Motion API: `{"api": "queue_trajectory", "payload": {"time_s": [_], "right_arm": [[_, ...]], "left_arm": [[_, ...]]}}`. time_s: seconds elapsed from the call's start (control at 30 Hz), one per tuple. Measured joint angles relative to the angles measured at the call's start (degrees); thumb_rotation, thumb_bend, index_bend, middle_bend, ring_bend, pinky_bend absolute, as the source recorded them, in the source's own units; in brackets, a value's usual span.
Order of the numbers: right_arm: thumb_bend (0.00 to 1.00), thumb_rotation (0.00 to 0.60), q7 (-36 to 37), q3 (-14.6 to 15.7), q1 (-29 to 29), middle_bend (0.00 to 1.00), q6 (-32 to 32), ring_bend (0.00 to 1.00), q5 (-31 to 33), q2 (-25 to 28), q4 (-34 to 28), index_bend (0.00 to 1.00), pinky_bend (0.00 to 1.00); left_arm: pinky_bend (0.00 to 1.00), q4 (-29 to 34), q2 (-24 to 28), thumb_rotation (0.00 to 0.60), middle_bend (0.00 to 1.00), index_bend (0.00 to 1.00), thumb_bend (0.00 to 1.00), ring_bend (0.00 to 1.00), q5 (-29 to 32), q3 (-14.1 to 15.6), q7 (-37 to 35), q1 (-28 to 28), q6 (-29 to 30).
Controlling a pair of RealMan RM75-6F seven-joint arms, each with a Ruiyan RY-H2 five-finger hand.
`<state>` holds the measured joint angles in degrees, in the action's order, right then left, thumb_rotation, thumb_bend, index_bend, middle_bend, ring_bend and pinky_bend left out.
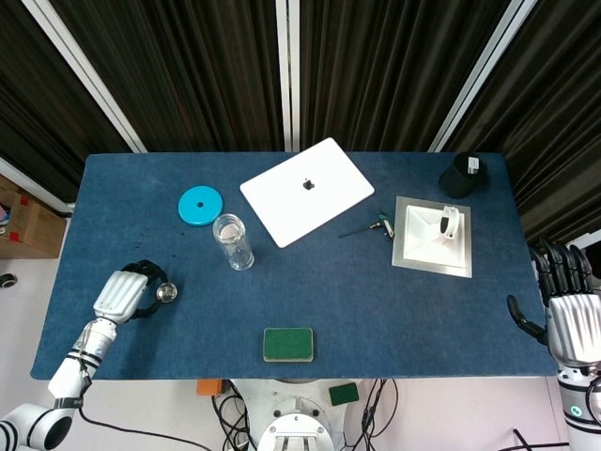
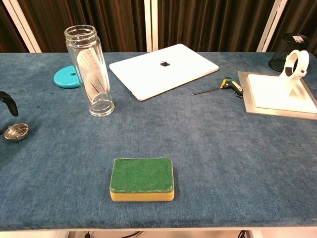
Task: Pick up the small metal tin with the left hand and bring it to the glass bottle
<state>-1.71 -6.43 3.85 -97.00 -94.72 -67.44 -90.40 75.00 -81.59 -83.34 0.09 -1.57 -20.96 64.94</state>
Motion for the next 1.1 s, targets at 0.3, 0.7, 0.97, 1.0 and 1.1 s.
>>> {"api": "queue_trajectory", "payload": {"time_s": [0.3,0.7,0.97,1.0,1.1], "right_arm": [[0.33,0.6,0.1,0.1,0.1,0.0,0.8,0.0,0.7,-0.3,0.6,0.0,0.0],[0.33,0.6,0.5,0.1,0.1,0.0,0.8,0.0,1.0,-0.7,1.3,0.0,0.0],[0.33,0.6,0.5,0.1,0.0,0.0,0.8,0.0,1.1,-0.6,1.3,0.0,0.0],[0.33,0.6,0.4,0.1,0.0,0.0,0.8,0.0,1.2,-0.6,1.2,0.0,0.0],[0.33,0.6,0.4,0.1,0.0,0.0,0.8,0.0,1.2,-0.6,1.2,0.0,0.0]], "left_arm": [[0.29,-3.8,-3.7,0.6,0.35,0.46,0.33,0.22,1.5,-0.6,1.0,-0.5,-1.2],[0.29,-5.8,-5.6,0.6,0.36,0.5,0.37,0.23,2.0,-1.5,1.9,-0.1,0.7],[0.29,-5.6,-5.6,0.6,0.36,0.51,0.37,0.23,2.0,-1.3,2.2,-0.1,0.3],[0.29,-5.6,-5.6,0.6,0.36,0.51,0.37,0.23,2.0,-1.3,2.3,-0.1,0.2],[0.29,-5.6,-5.6,0.6,0.36,0.53,0.38,0.23,2.0,-1.2,2.3,-0.1,0.1]]}}
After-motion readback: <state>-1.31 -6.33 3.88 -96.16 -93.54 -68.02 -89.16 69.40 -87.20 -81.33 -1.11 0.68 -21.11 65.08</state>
